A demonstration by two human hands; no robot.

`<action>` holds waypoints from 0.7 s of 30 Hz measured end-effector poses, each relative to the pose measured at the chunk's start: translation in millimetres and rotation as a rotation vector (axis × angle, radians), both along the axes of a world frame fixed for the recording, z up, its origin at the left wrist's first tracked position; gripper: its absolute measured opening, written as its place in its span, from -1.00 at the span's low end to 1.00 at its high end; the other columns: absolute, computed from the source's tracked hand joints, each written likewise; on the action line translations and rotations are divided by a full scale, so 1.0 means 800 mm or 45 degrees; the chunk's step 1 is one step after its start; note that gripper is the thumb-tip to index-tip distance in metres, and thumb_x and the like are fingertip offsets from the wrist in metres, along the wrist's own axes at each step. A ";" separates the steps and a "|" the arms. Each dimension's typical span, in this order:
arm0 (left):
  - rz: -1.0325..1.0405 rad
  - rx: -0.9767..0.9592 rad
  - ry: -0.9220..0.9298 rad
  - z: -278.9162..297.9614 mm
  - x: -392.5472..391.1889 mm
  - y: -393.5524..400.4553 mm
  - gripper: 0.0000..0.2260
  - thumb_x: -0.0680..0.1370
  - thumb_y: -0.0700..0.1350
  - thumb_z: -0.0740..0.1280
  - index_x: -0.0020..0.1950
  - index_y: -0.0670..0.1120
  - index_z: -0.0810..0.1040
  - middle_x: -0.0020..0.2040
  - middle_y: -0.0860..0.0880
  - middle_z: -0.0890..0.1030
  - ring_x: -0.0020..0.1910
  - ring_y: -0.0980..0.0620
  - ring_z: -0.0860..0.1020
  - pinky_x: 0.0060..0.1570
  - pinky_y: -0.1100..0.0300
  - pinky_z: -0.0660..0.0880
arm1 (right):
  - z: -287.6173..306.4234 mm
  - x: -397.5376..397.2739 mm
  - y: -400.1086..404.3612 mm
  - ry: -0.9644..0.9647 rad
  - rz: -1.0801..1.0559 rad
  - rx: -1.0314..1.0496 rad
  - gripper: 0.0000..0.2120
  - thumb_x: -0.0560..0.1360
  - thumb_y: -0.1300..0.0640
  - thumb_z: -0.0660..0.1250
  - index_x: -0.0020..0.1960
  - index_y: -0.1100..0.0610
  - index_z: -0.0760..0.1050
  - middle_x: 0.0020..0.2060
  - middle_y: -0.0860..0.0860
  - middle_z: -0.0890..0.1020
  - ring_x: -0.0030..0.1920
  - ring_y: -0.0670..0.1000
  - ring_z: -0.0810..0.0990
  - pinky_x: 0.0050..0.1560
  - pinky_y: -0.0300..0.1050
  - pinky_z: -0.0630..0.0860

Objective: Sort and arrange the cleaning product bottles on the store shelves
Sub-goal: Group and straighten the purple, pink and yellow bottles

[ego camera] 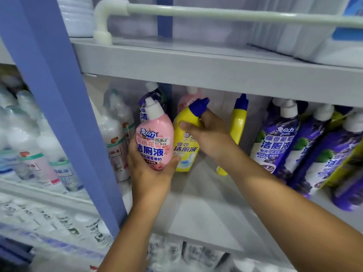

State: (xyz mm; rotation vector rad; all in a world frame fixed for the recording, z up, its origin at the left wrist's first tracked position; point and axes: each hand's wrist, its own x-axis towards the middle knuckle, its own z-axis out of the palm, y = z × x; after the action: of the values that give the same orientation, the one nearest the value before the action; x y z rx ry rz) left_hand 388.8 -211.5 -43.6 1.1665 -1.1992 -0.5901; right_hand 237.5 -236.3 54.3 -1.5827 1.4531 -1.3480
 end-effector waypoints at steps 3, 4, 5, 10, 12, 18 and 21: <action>-0.005 0.017 -0.014 -0.001 -0.002 0.002 0.00 0.20 0.22 0.58 0.53 0.16 0.16 0.47 0.01 0.38 0.43 -0.04 0.44 0.38 -0.16 0.45 | 0.008 -0.038 0.043 -0.021 -0.175 -0.050 -0.87 0.51 0.03 0.48 -0.02 0.00 0.54 -0.15 -0.04 0.69 -0.09 -0.01 0.68 0.01 -0.06 0.61; -0.004 0.030 -0.029 -0.002 -0.004 0.005 -0.01 0.20 0.23 0.56 0.53 0.15 0.16 0.47 0.00 0.38 0.42 -0.06 0.45 0.38 -0.16 0.44 | 0.007 -0.053 0.057 -0.024 -0.214 -0.059 -0.86 0.51 0.00 0.47 -0.03 0.01 0.54 -0.15 -0.02 0.69 -0.09 0.01 0.68 0.00 -0.02 0.61; -0.009 0.033 -0.034 -0.003 -0.006 0.006 -0.01 0.19 0.24 0.56 0.52 0.15 0.16 0.47 0.00 0.38 0.40 -0.06 0.46 0.37 -0.16 0.45 | 0.007 -0.067 0.068 -0.026 -0.240 -0.063 -0.85 0.51 0.00 0.48 -0.02 0.01 0.54 -0.15 -0.01 0.69 -0.09 0.02 0.68 0.01 0.01 0.62; -0.054 0.066 -0.030 0.000 -0.014 0.015 0.02 0.16 0.27 0.59 0.52 0.14 0.19 0.42 0.00 0.47 0.36 -0.05 0.51 0.35 -0.16 0.47 | -0.010 -0.116 0.095 0.012 -0.358 -0.008 -0.89 0.53 0.10 0.47 -0.02 0.03 0.54 -0.17 -0.05 0.69 -0.16 -0.08 0.66 -0.09 -0.13 0.55; -0.065 0.073 -0.025 0.002 -0.015 0.017 0.03 0.15 0.25 0.60 0.52 0.15 0.18 0.43 0.01 0.47 0.37 -0.03 0.51 0.36 -0.15 0.47 | -0.016 -0.126 0.096 0.041 -0.389 -0.046 -0.90 0.54 0.09 0.46 -0.02 0.04 0.55 -0.17 -0.06 0.69 -0.15 -0.10 0.66 -0.09 -0.18 0.54; -0.161 0.141 0.024 0.002 -0.002 0.020 -0.09 0.21 0.10 0.60 0.49 0.17 0.28 0.37 0.07 0.54 0.28 0.09 0.58 0.29 0.01 0.52 | -0.022 -0.125 0.104 0.397 -0.731 -0.249 -0.72 0.45 -0.03 0.53 0.02 0.07 0.51 -0.09 0.00 0.57 -0.04 -0.01 0.51 -0.06 -0.40 0.34; -0.126 0.161 0.034 0.001 0.003 0.023 -0.18 0.19 0.21 0.54 0.43 0.16 0.37 0.29 0.07 0.60 0.19 0.08 0.62 0.19 0.05 0.56 | -0.021 -0.090 0.132 0.502 -0.884 -0.698 -0.68 0.49 0.10 0.49 0.13 0.23 0.51 0.05 0.08 0.49 0.09 0.16 0.49 0.15 -0.20 0.38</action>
State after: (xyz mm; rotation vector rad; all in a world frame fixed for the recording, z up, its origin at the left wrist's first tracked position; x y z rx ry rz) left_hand 390.9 -193.3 -42.9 1.2063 -1.2161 -0.7632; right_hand 165.5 -130.7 37.4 -1.8307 2.1342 -2.0425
